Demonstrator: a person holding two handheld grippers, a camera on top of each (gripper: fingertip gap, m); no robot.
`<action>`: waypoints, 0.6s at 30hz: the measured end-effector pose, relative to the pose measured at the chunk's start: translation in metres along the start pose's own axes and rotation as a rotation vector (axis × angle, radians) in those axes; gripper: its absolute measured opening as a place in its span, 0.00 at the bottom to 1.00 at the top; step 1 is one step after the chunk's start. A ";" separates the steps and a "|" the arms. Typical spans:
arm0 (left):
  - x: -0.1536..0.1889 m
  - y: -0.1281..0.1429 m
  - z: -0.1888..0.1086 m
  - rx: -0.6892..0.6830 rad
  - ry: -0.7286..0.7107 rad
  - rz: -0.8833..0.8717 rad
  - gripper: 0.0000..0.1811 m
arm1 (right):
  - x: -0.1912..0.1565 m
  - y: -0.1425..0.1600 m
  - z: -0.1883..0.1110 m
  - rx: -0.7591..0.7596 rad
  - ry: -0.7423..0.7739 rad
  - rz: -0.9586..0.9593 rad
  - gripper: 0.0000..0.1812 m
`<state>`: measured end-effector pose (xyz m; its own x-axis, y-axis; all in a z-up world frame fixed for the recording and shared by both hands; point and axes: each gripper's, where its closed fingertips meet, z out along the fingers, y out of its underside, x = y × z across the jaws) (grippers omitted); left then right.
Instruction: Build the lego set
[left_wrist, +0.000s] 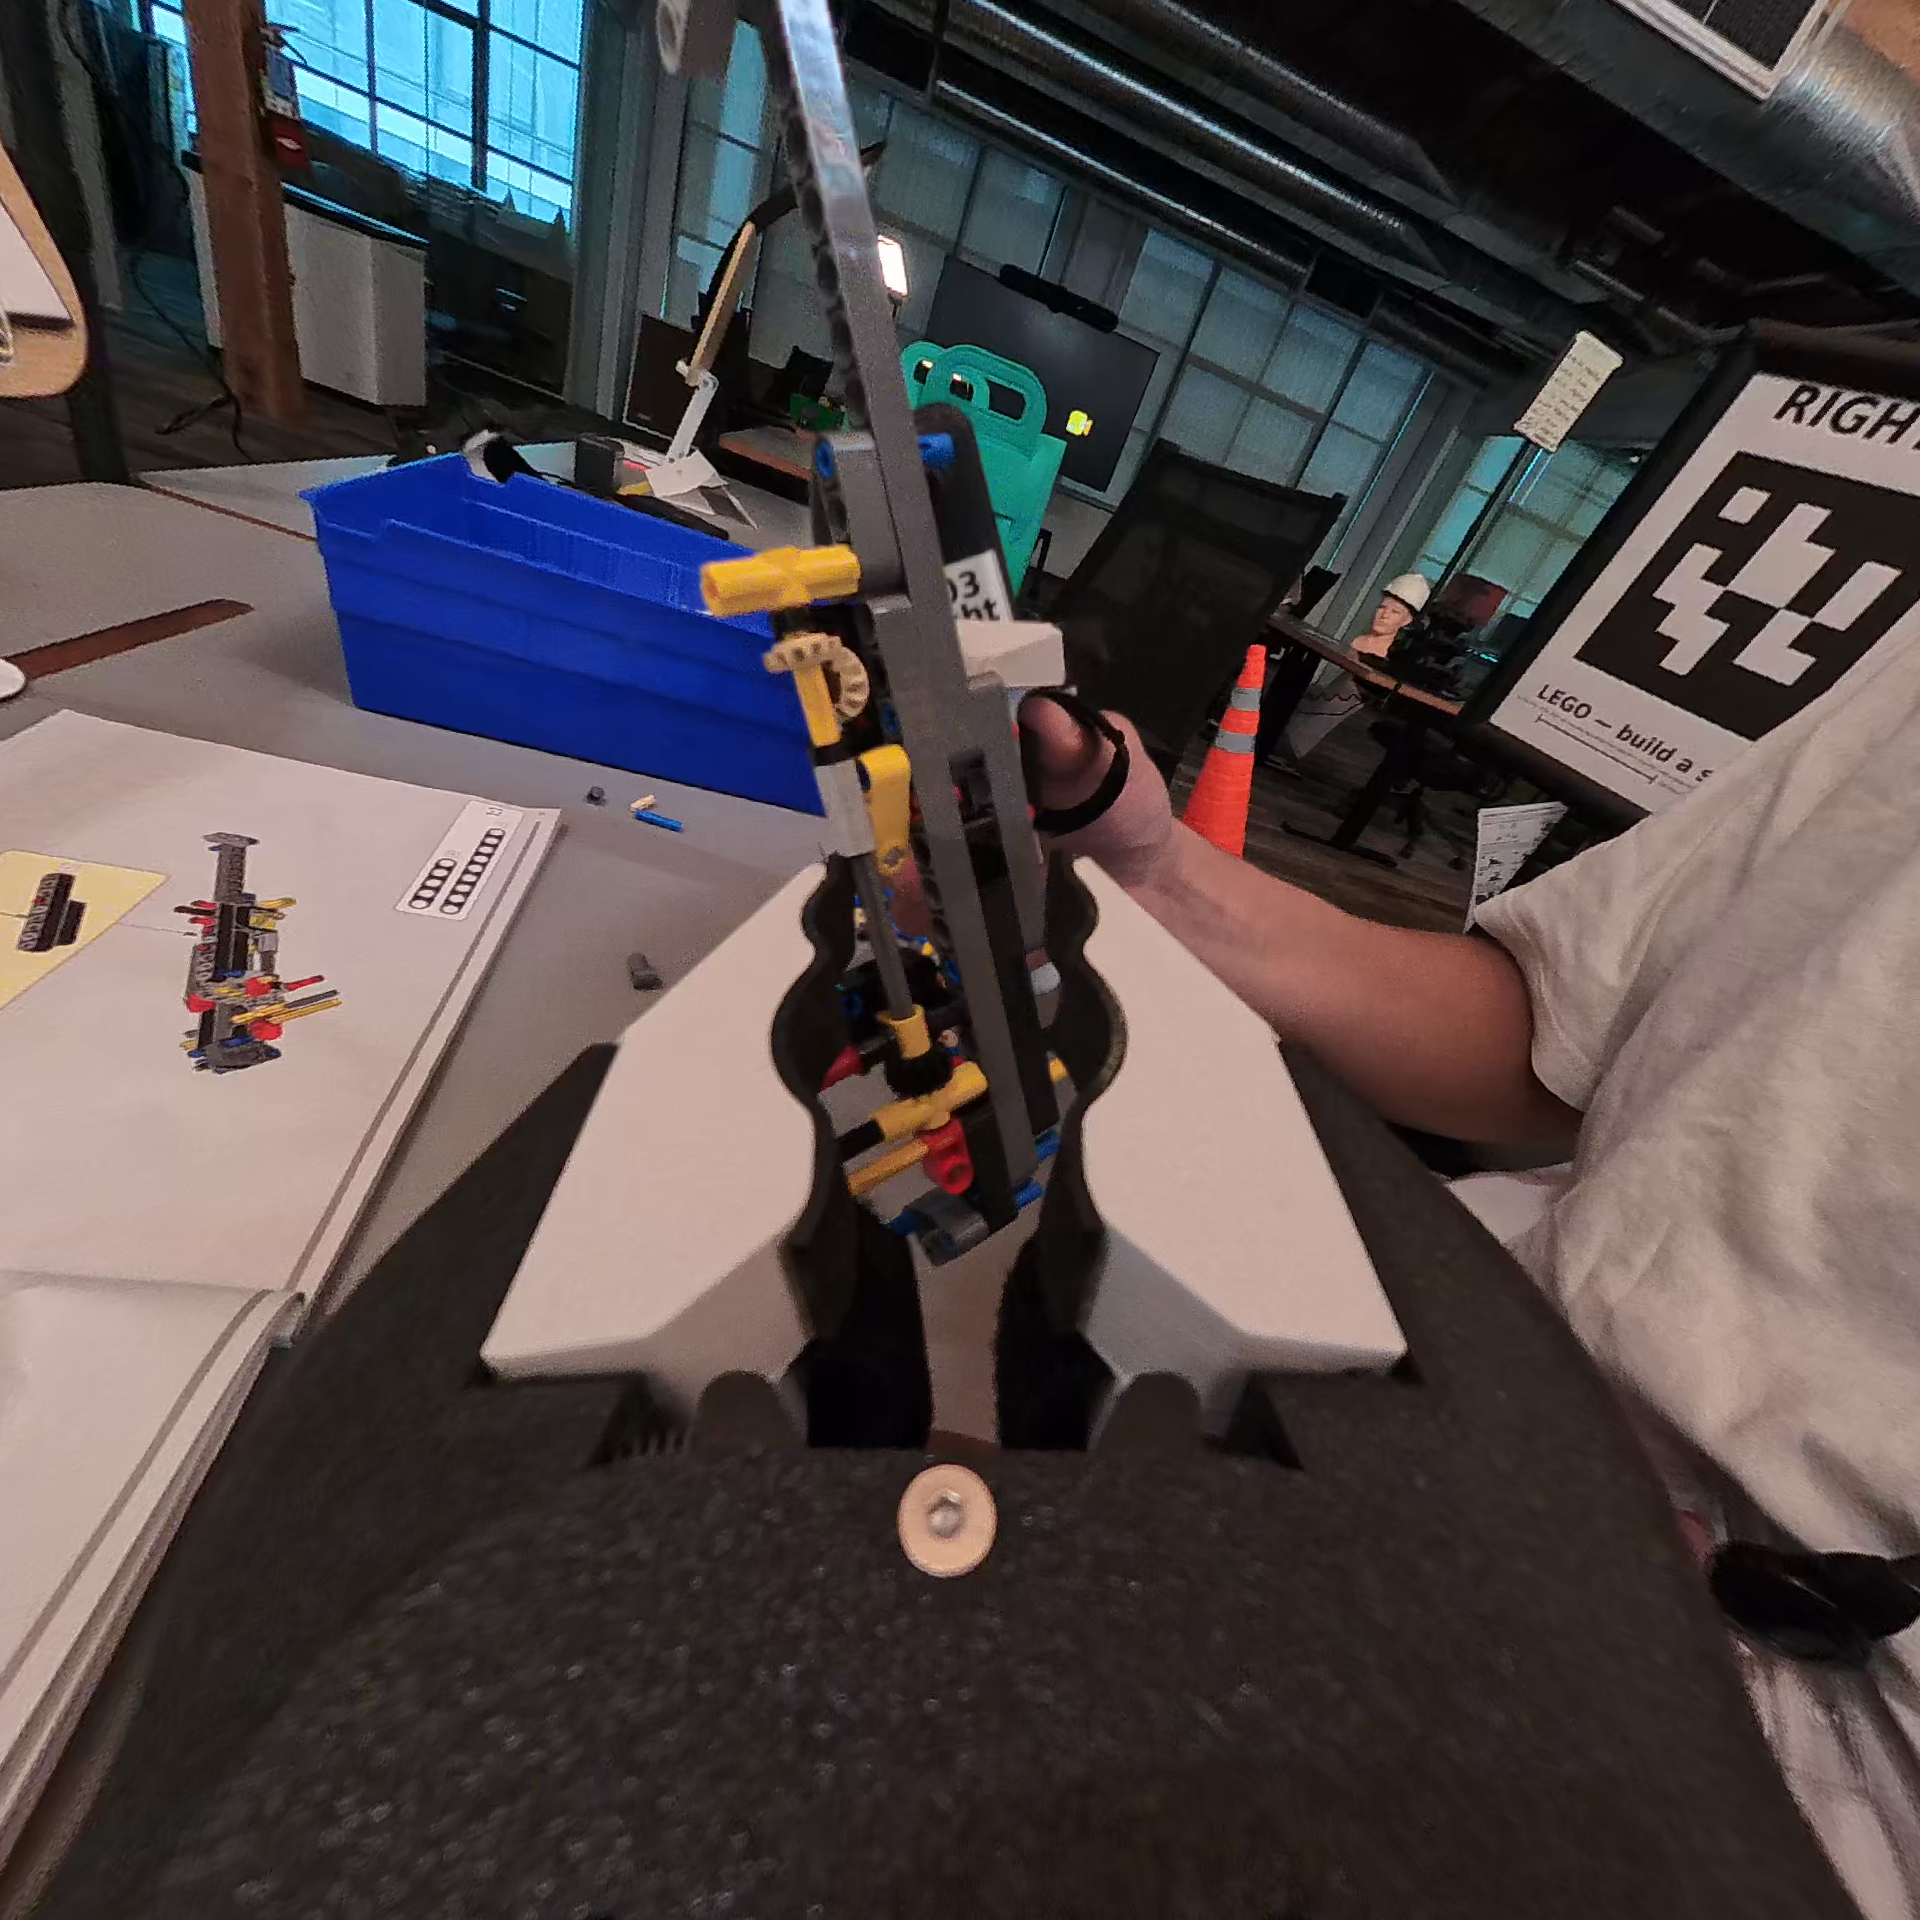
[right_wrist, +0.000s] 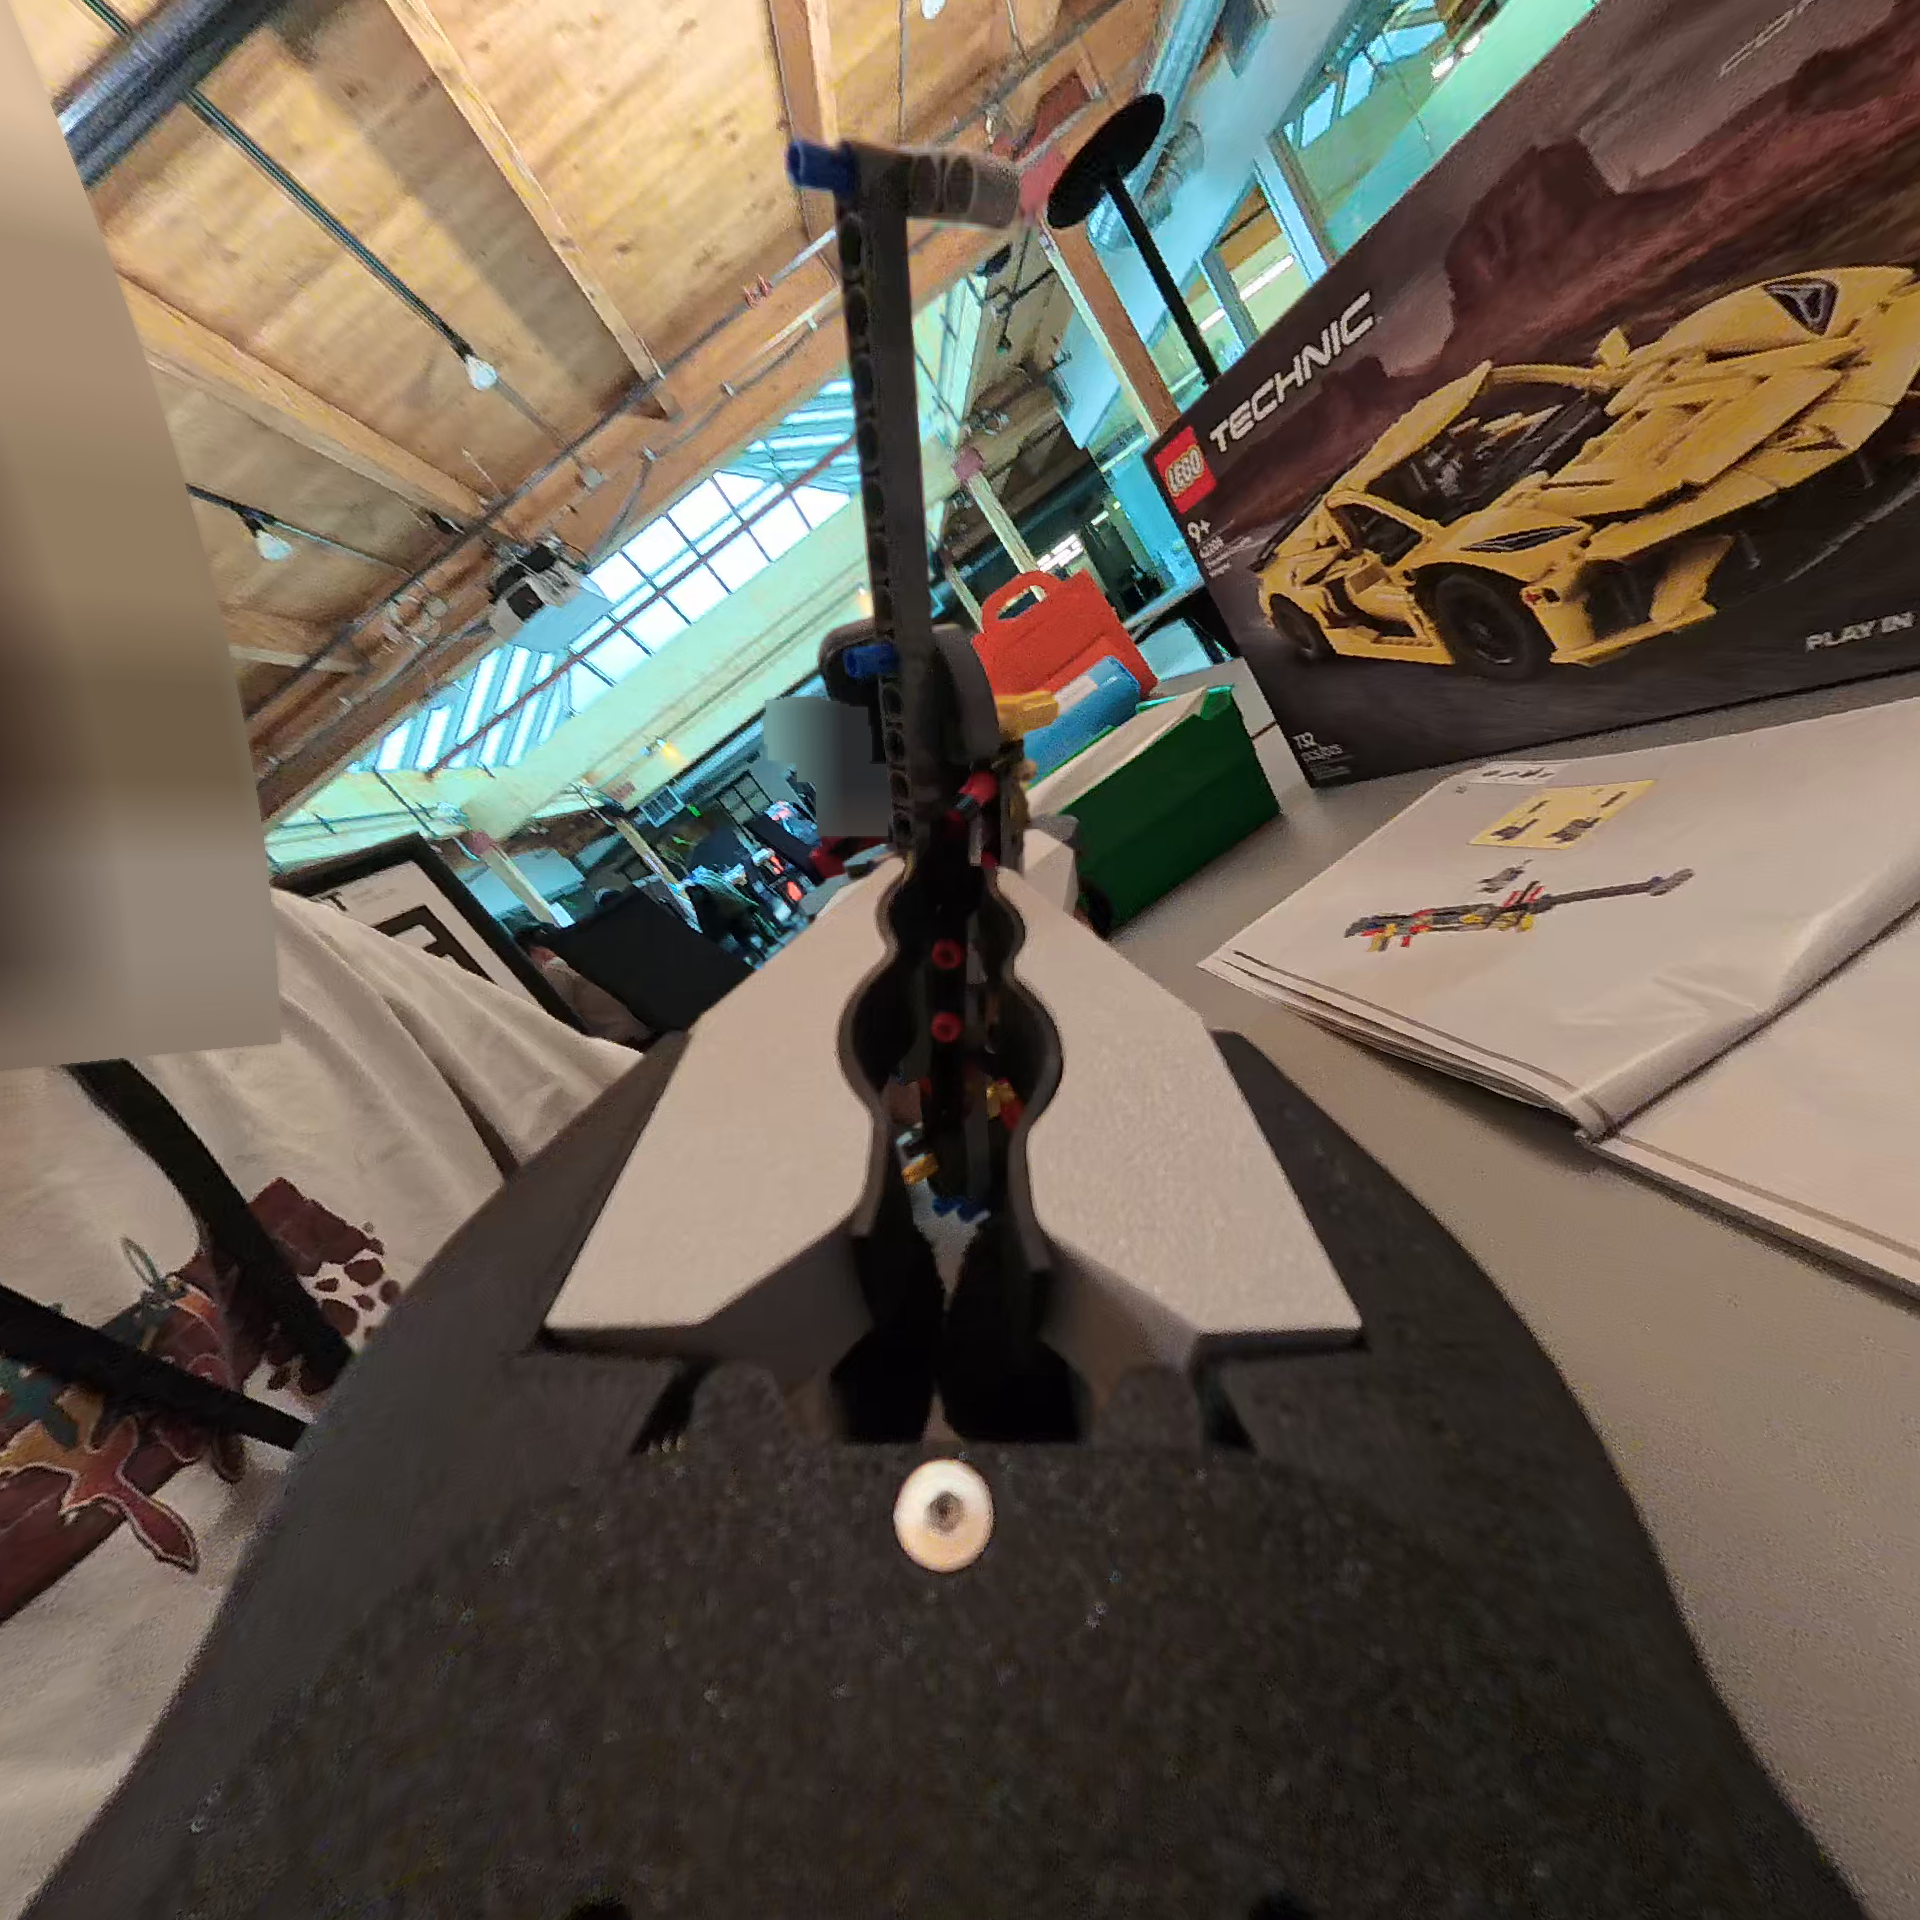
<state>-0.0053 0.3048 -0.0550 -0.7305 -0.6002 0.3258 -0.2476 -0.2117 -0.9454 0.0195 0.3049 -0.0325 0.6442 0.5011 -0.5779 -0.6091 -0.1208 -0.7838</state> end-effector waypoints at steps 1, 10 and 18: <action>-0.002 -0.002 -0.002 0.008 -0.003 -0.002 0.18 | 0.000 -0.001 -0.001 0.016 -0.009 0.011 0.04; -0.005 -0.013 -0.011 0.097 0.065 -0.117 0.04 | -0.004 0.014 0.010 -0.026 -0.055 0.031 0.04; 0.008 -0.008 -0.012 0.091 0.171 -0.118 0.03 | -0.016 0.025 0.008 -0.196 0.053 -0.161 0.04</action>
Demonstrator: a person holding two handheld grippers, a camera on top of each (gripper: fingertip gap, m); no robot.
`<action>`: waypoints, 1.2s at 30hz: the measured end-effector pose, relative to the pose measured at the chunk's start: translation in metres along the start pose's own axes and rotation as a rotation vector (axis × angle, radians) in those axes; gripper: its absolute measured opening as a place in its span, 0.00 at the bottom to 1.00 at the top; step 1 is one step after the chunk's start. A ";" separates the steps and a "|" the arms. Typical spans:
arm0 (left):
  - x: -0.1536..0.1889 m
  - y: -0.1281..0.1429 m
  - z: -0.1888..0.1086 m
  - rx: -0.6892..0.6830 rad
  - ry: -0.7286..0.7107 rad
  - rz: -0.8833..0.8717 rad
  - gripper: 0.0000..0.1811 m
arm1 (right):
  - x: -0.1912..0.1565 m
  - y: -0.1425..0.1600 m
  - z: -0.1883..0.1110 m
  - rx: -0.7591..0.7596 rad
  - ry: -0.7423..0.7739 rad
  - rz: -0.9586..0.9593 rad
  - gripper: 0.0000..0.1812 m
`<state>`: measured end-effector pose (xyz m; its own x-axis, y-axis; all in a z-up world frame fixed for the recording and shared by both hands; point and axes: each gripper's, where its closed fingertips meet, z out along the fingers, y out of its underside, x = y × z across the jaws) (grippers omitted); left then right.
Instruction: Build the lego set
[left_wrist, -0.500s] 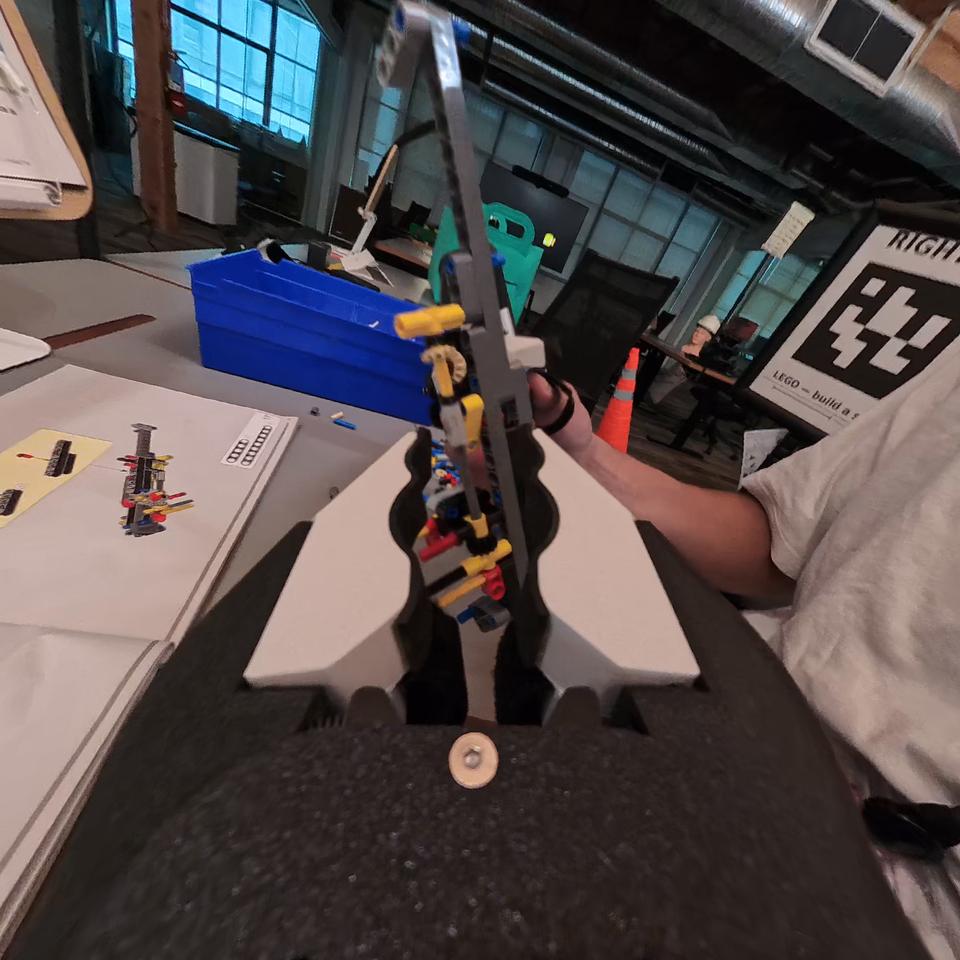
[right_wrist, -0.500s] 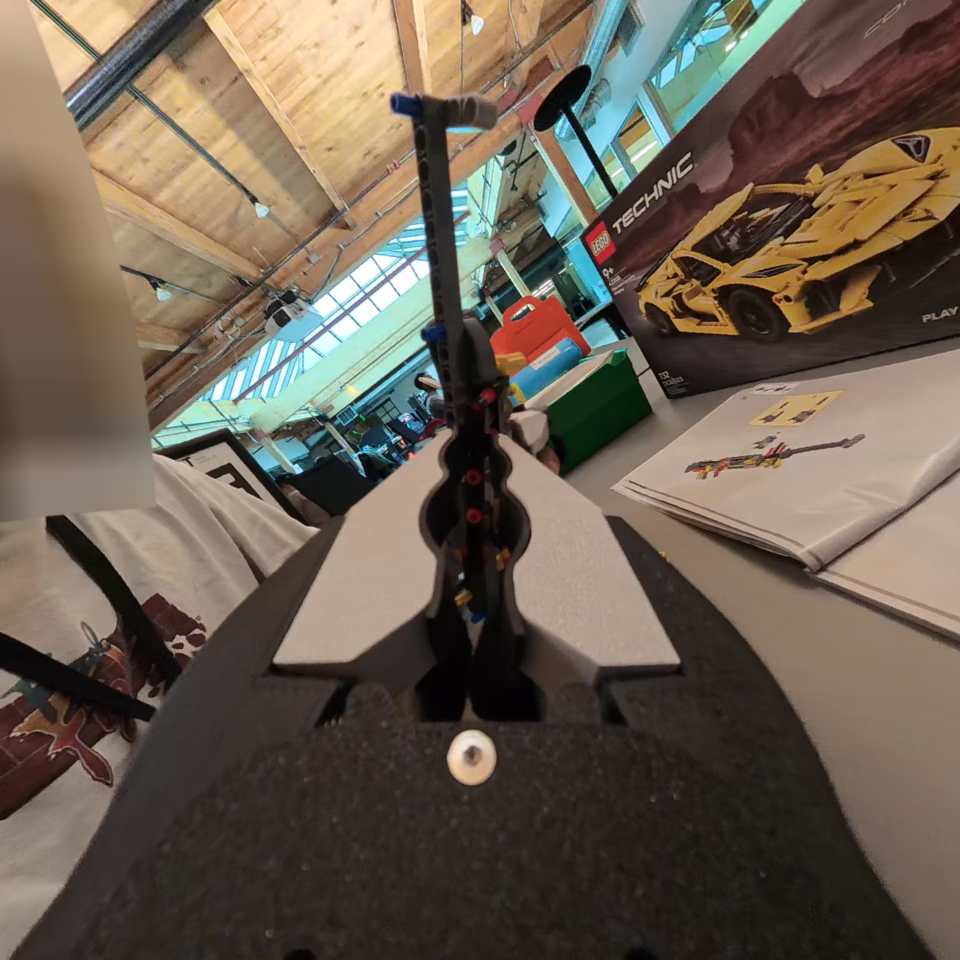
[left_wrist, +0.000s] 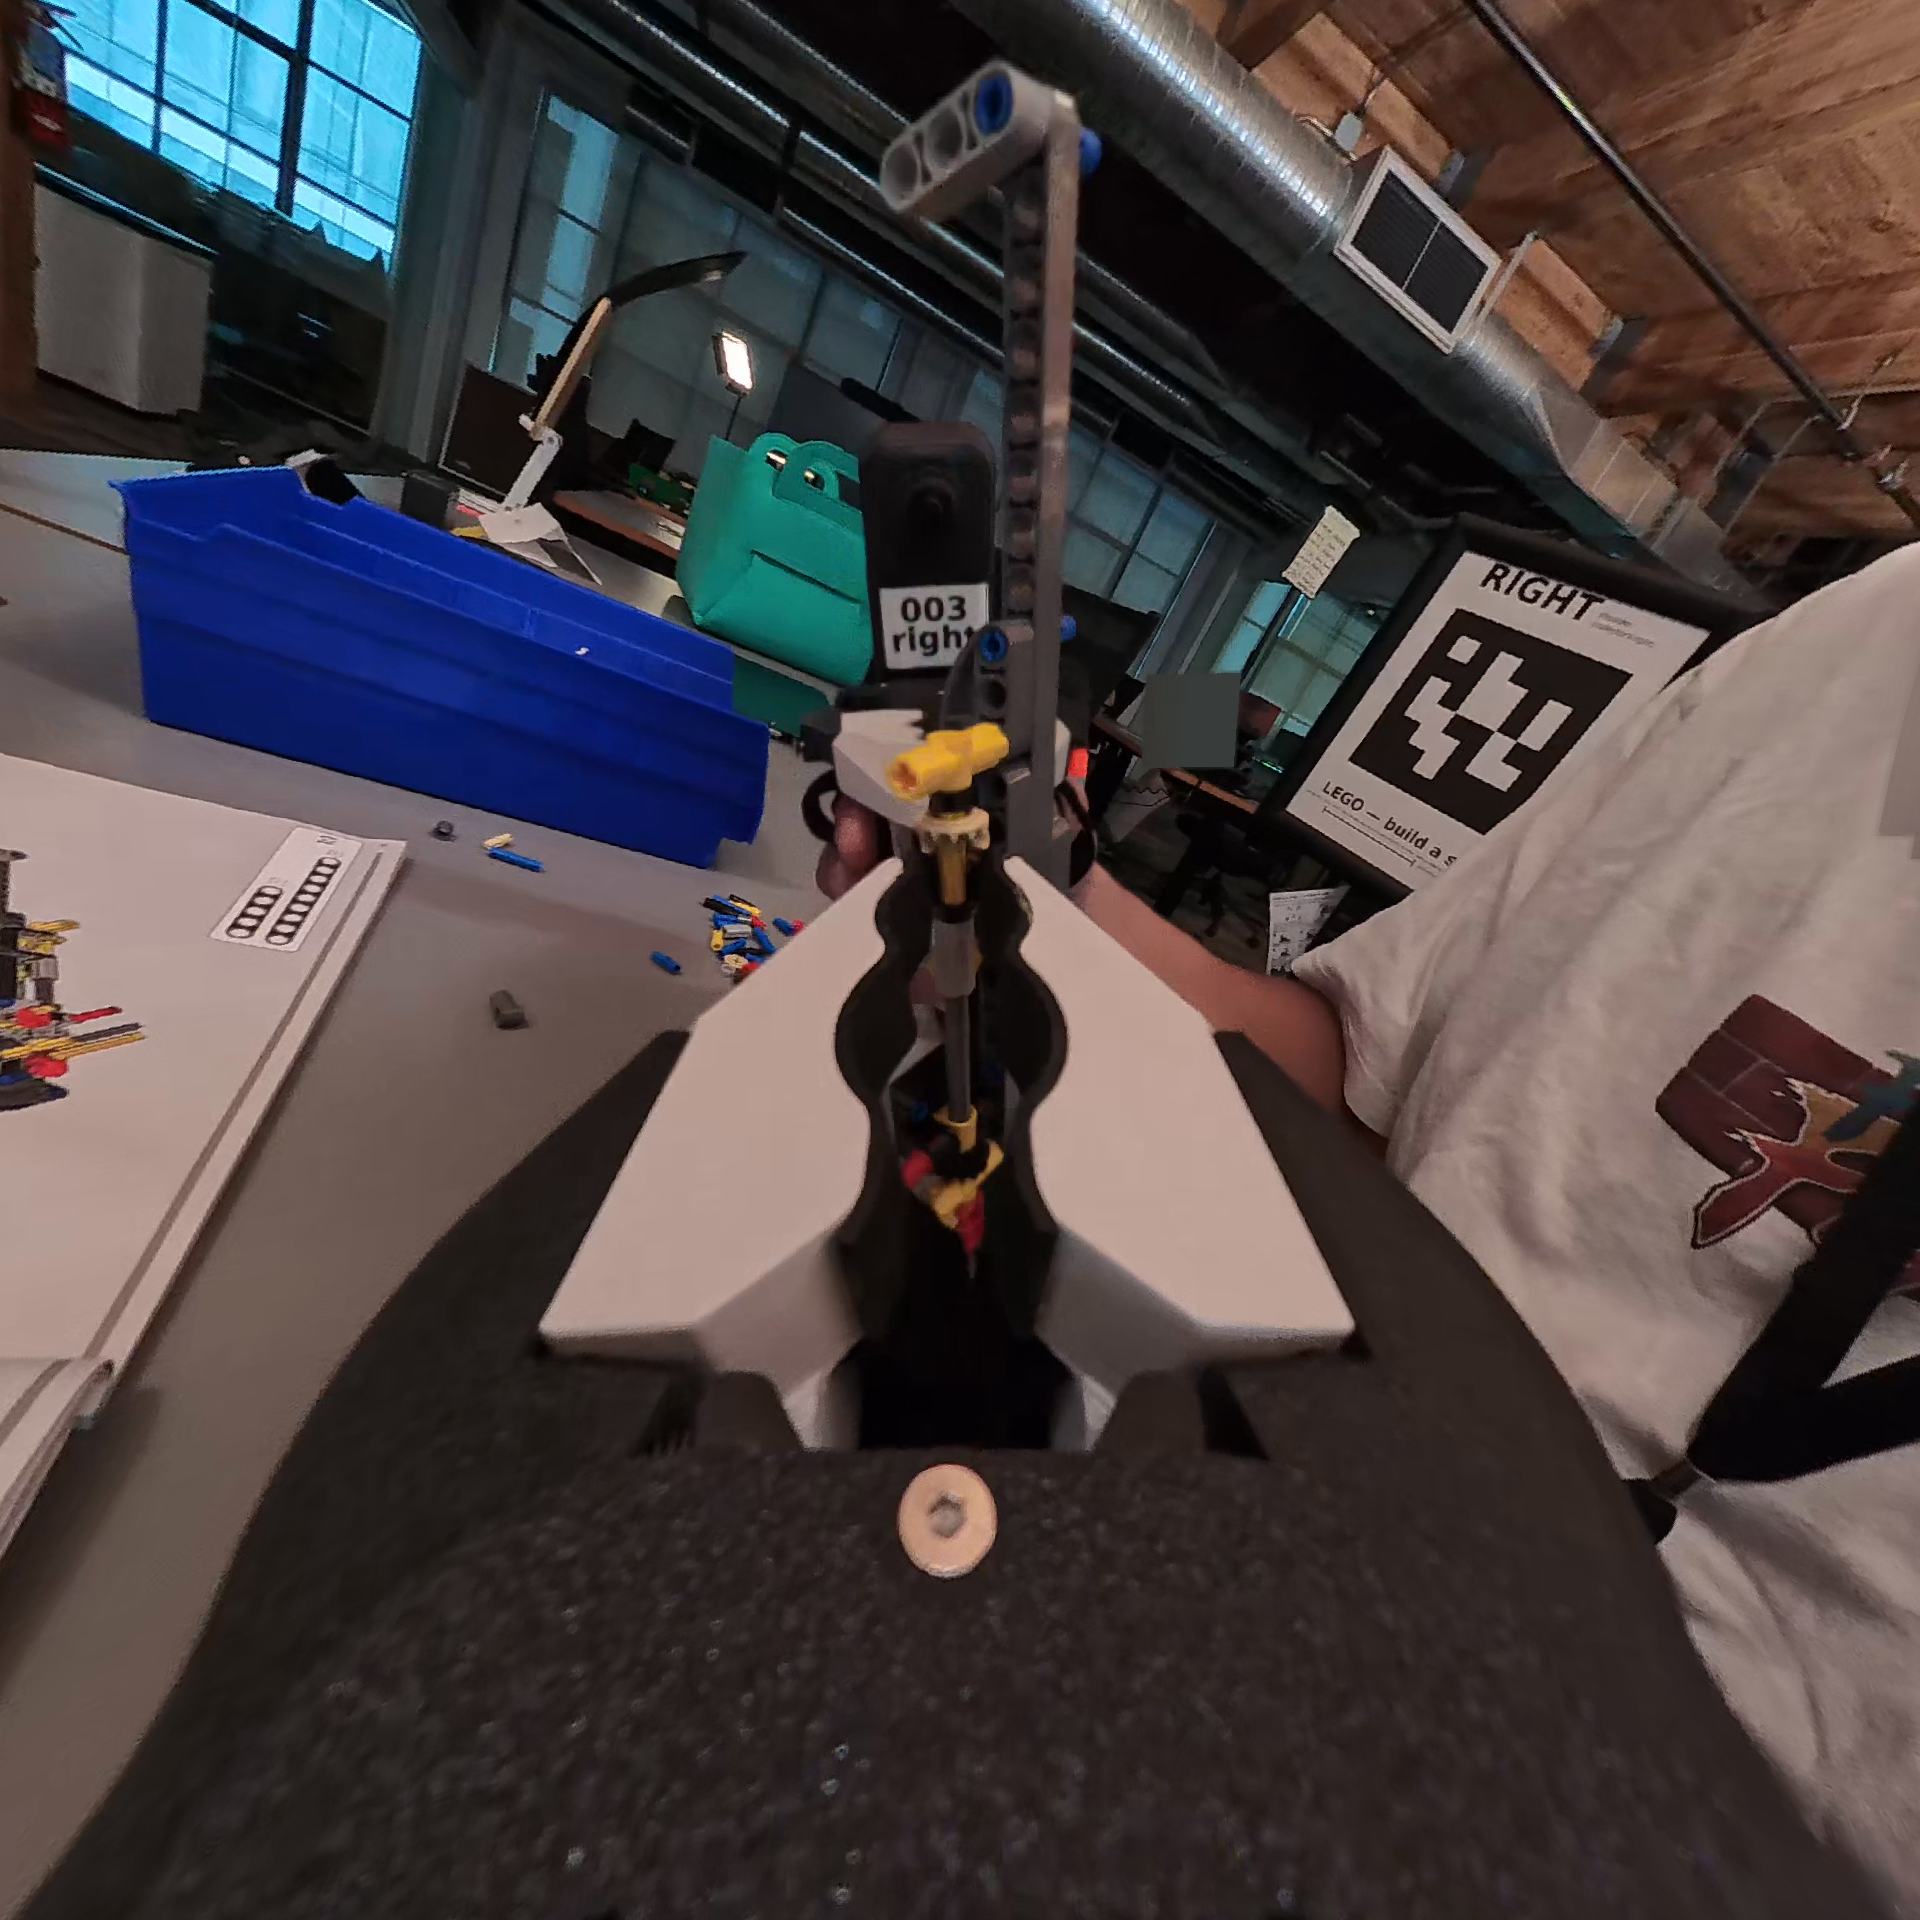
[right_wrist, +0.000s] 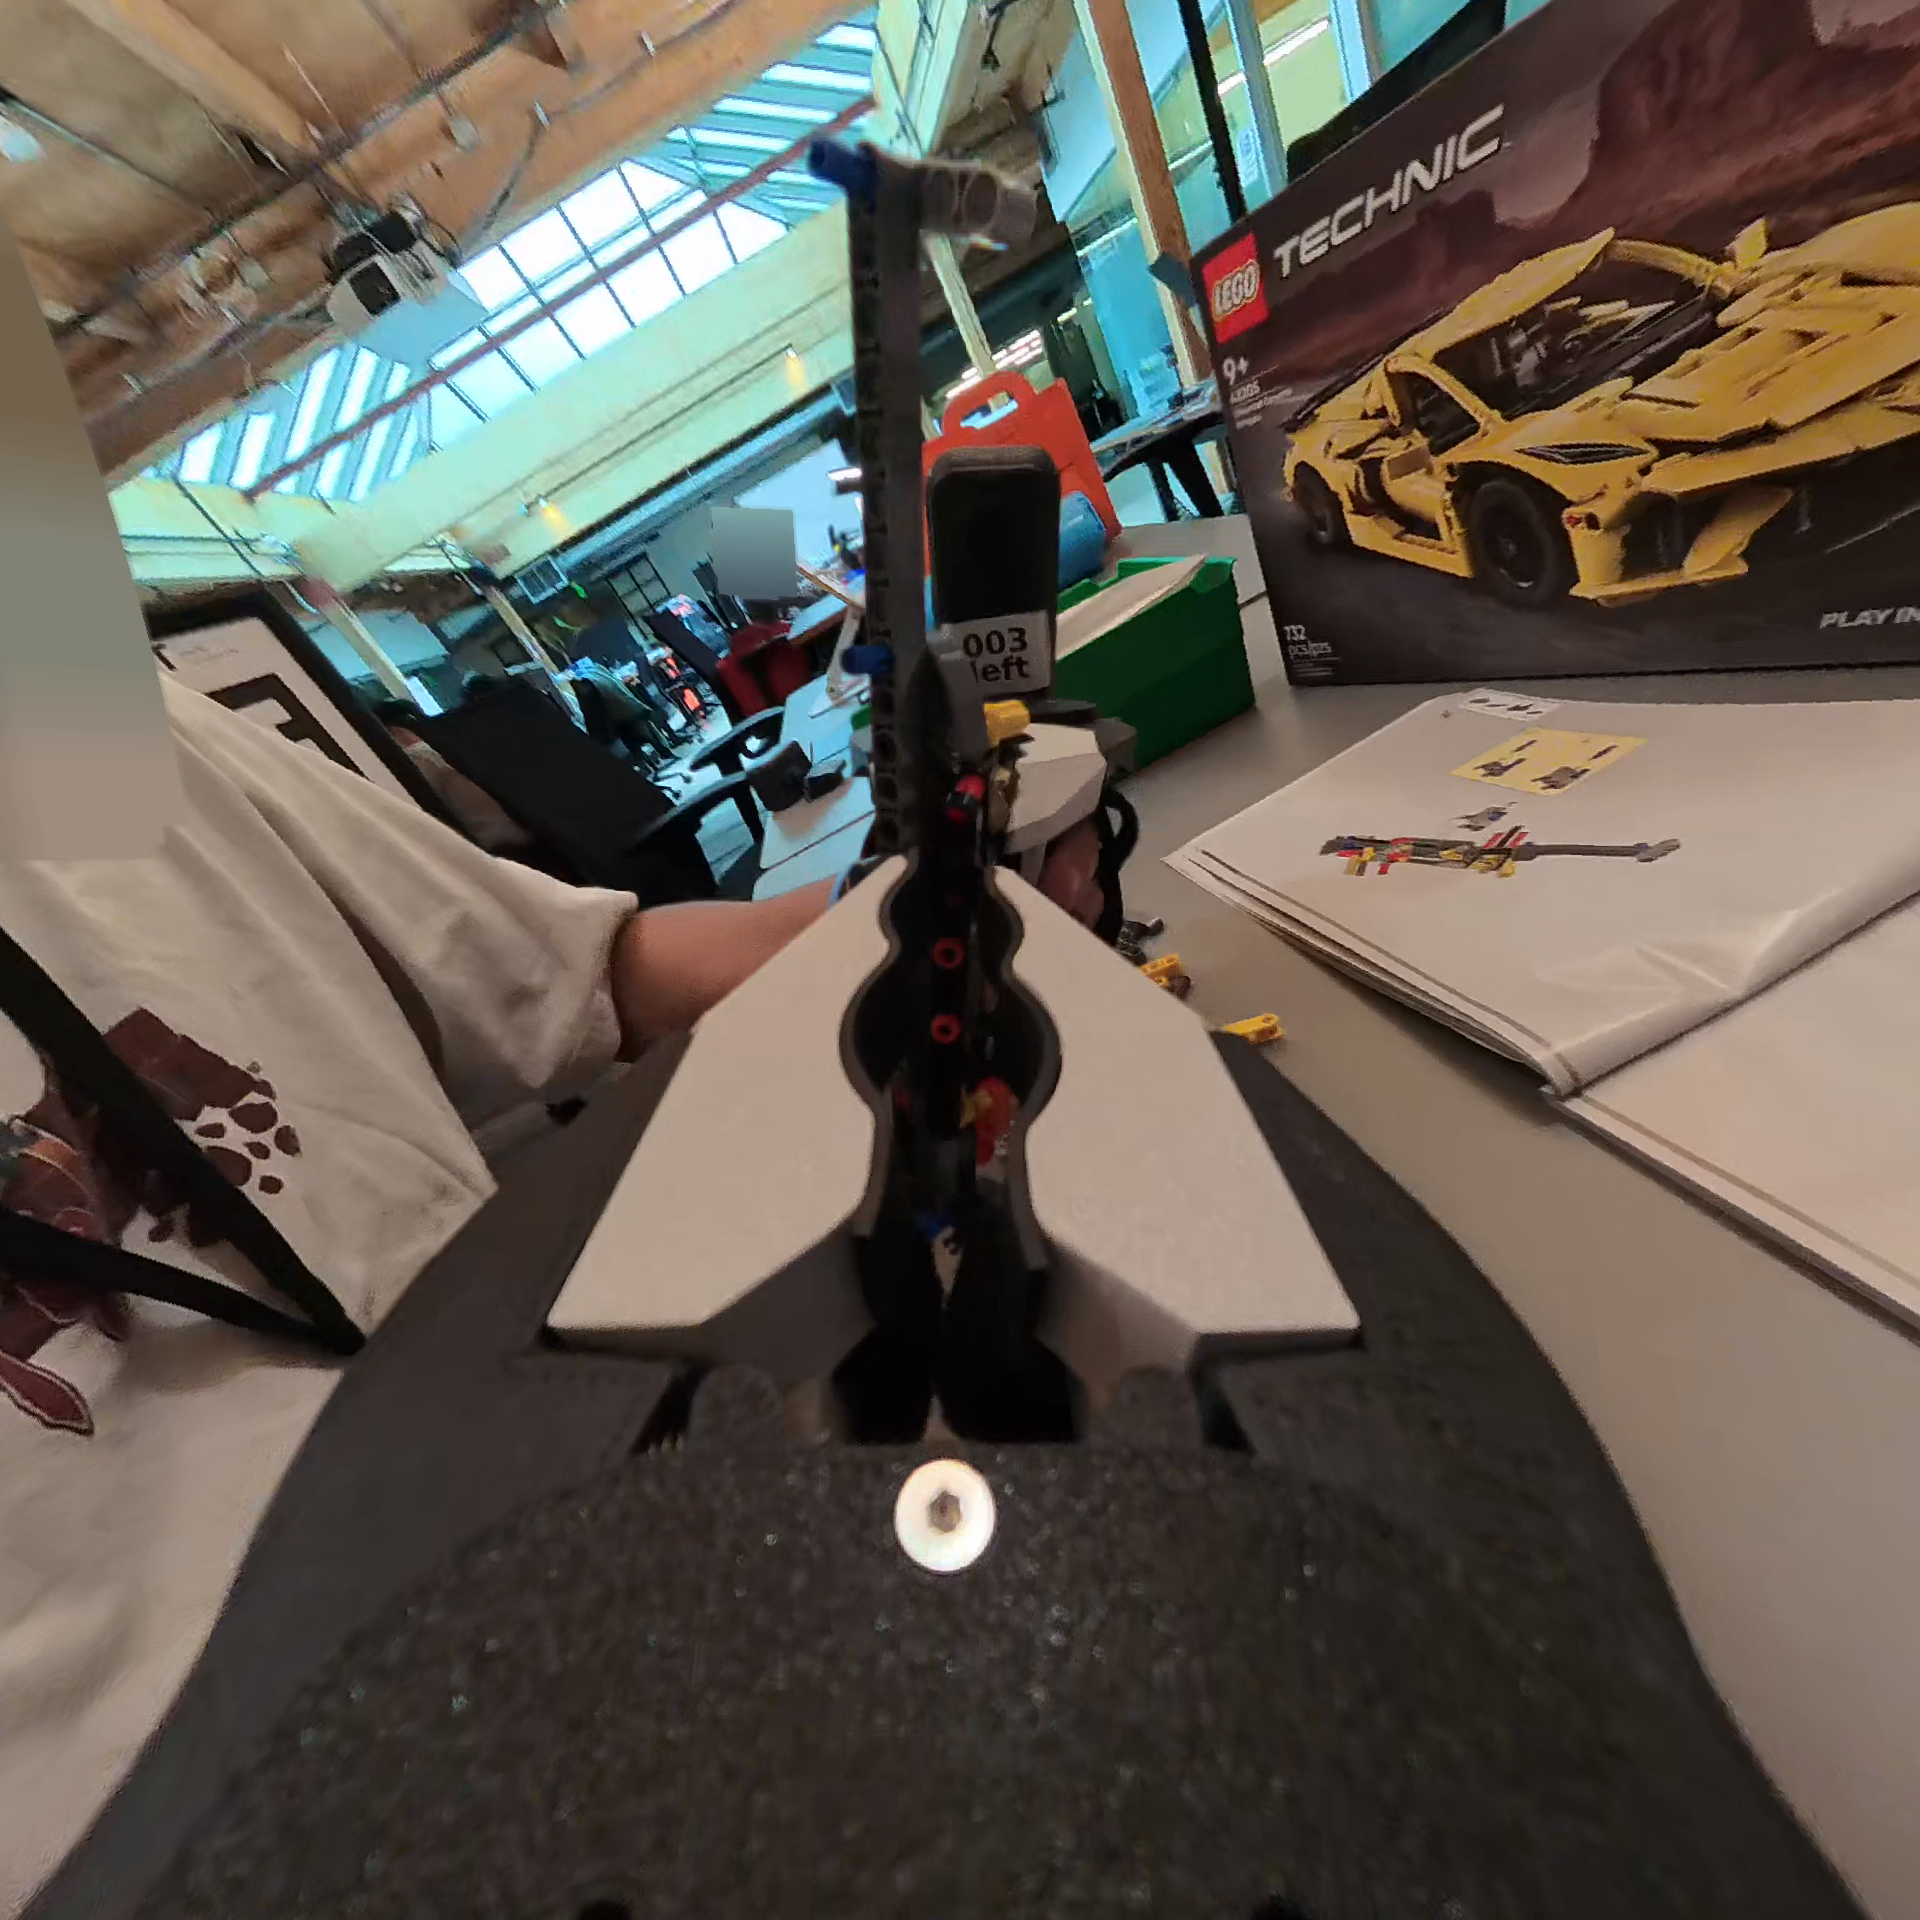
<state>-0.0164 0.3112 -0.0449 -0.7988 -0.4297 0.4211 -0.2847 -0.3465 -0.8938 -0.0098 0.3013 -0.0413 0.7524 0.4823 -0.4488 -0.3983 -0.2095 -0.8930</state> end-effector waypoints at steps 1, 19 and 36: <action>0.001 0.002 0.001 -0.006 0.007 0.002 0.03 | 0.000 0.000 -0.001 -0.010 0.012 -0.006 0.04; 0.009 0.033 0.010 -0.174 0.056 0.020 0.03 | -0.008 0.027 -0.014 -0.107 -0.081 0.004 0.04; -0.042 0.039 0.013 -0.189 -0.272 -0.057 0.33 | 0.052 0.025 -0.017 0.022 0.252 -0.013 0.03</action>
<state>0.0133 0.3046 -0.0958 -0.6152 -0.6299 0.4740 -0.4381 -0.2267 -0.8699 0.0283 0.3066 -0.0873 0.8635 0.2564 -0.4343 -0.3972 -0.1850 -0.8989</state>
